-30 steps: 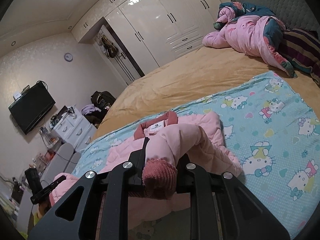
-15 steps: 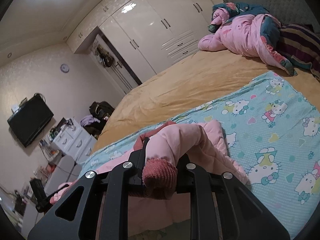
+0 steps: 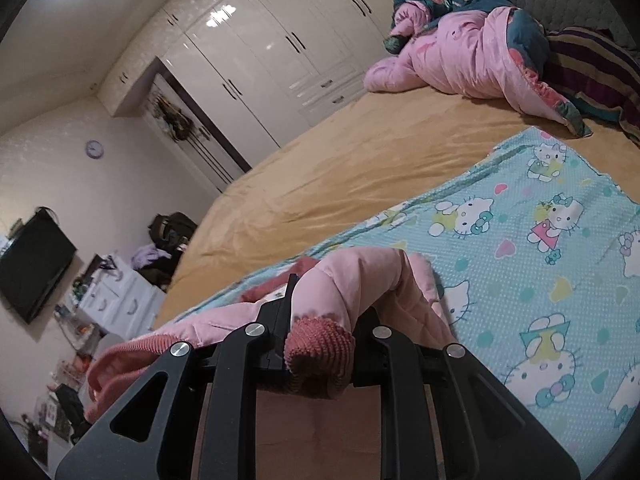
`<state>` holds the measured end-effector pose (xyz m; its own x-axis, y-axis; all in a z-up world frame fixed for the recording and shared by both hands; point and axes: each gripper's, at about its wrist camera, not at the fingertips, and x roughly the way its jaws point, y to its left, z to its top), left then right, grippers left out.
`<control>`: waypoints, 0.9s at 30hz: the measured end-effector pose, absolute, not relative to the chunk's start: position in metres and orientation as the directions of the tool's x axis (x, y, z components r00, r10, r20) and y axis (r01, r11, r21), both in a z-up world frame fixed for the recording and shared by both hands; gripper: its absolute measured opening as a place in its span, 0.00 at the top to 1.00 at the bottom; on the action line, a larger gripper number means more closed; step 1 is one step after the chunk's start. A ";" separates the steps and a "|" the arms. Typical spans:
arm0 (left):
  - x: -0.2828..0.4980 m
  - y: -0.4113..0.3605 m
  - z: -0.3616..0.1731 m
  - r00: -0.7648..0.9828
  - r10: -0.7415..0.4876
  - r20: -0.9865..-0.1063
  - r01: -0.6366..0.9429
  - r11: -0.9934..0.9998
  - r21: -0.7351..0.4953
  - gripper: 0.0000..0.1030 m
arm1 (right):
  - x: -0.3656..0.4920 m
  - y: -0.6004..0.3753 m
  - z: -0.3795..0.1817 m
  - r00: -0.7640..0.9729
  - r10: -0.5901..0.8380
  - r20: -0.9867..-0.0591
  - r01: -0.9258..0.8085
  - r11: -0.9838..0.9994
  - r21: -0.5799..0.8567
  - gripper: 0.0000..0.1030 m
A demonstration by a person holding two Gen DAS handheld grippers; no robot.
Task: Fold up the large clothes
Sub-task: 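Lift the hem with both tools and fold it toward the collar, then lower the hem onto the collar and open both tools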
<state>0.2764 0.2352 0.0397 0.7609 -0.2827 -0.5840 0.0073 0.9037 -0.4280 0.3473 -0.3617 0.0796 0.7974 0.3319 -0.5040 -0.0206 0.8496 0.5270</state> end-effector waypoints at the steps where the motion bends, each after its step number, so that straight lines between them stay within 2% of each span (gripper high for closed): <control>1: 0.282 0.236 0.037 0.760 -0.281 -0.586 0.002 0.903 -0.430 0.89 | 0.353 -0.360 0.078 0.794 0.326 -0.513 -0.016 0.855 0.518 0.83; 16: 0.355 0.239 -0.005 0.693 -0.300 -0.656 -0.041 0.891 -0.451 0.87 | 0.449 -0.350 0.008 0.683 0.235 -0.691 0.104 0.905 0.411 0.83; 21: 0.362 0.243 -0.016 0.673 -0.318 -0.668 -0.048 0.882 -0.468 0.86 | 0.469 -0.346 -0.011 0.651 0.231 -0.723 0.128 0.906 0.404 0.83; 27: 0.363 0.241 -0.015 0.669 -0.332 -0.665 -0.032 0.881 -0.472 0.84 | 0.481 -0.362 -0.029 0.613 0.325 -0.720 0.192 0.823 0.535 0.78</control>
<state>0.3635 0.2414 -0.0152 0.6688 -0.3318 -0.6653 -0.0320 0.8812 -0.4717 0.4810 -0.3616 -0.0288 0.6128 0.3251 -0.7203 0.1922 0.8228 0.5349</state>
